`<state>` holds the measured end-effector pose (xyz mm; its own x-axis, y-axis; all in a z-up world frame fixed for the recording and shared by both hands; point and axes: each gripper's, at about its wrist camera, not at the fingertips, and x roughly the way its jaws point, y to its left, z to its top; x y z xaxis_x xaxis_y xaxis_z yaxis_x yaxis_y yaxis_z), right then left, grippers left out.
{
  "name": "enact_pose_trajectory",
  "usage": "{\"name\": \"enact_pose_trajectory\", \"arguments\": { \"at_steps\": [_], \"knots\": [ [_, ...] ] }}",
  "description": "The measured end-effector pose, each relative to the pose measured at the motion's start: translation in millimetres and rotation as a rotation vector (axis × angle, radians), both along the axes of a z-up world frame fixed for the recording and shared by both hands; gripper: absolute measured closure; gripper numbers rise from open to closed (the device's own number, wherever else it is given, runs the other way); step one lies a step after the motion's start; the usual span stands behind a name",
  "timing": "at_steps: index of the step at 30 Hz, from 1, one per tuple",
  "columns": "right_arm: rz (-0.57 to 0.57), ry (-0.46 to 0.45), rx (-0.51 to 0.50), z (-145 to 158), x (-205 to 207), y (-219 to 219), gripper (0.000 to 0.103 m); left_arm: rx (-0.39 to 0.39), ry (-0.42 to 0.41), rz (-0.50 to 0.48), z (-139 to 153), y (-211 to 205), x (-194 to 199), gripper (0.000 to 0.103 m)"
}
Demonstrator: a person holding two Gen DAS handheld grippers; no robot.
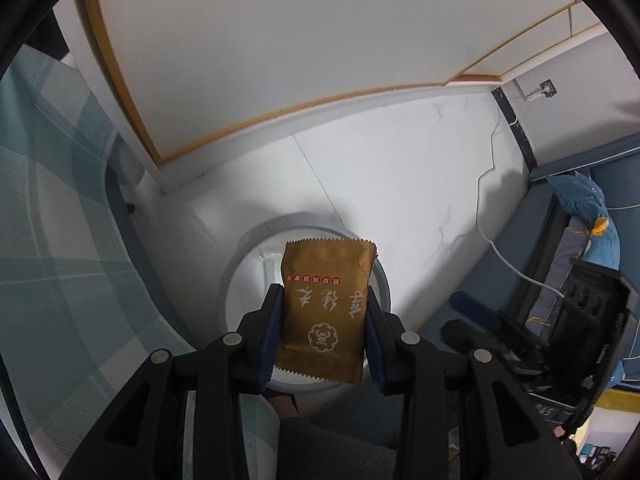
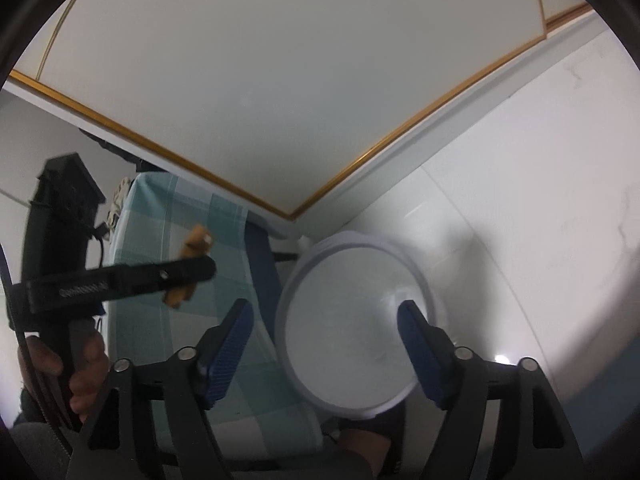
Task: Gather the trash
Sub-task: 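Open the left tool over the bin to drop the brown wrapper, then move the left tool back over the table of trash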
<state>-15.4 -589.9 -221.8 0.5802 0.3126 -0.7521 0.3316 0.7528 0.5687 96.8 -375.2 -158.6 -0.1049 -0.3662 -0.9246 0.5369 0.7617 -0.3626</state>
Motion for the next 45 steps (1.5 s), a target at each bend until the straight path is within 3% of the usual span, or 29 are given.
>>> {"name": "enact_pose_trajectory", "arguments": {
  "at_steps": [8, 15, 17, 19, 26, 32, 36, 41, 45],
  "knots": [
    [-0.037, 0.002, 0.009, 4, -5, -4, 0.015, 0.061, 0.037, -0.051, -16, -10, -9, 0.07],
    [-0.052, -0.004, 0.001, 7, -10, -4, 0.015, 0.119, 0.056, -0.071, -28, -12, -16, 0.056],
    [-0.065, 0.008, -0.025, 9, -12, -6, 0.011, 0.115, 0.058, -0.07, -27, -11, -16, 0.048],
    [-0.079, 0.009, -0.035, 10, -13, -7, 0.009, 0.11, 0.064, -0.065, -26, -11, -17, 0.032],
    [-0.09, -0.003, -0.057, 22, -16, -5, 0.008, 0.114, 0.025, -0.068, -19, -7, -20, 0.031],
    [-0.085, -0.033, -0.089, 35, -15, 1, 0.008, 0.061, -0.082, 0.016, 9, 8, -15, 0.031],
    [-0.07, -0.06, -0.106, 52, -14, 9, 0.008, 0.058, -0.221, 0.048, 36, 21, -15, 0.031],
    [-0.045, -0.111, -0.169, 82, -14, 23, 0.008, 0.028, -0.375, 0.106, 74, 48, -19, 0.031],
    [-0.029, -0.187, -0.206, 115, -16, 38, 0.008, -0.006, -0.424, 0.172, 98, 74, -20, 0.031]
  ]
}}
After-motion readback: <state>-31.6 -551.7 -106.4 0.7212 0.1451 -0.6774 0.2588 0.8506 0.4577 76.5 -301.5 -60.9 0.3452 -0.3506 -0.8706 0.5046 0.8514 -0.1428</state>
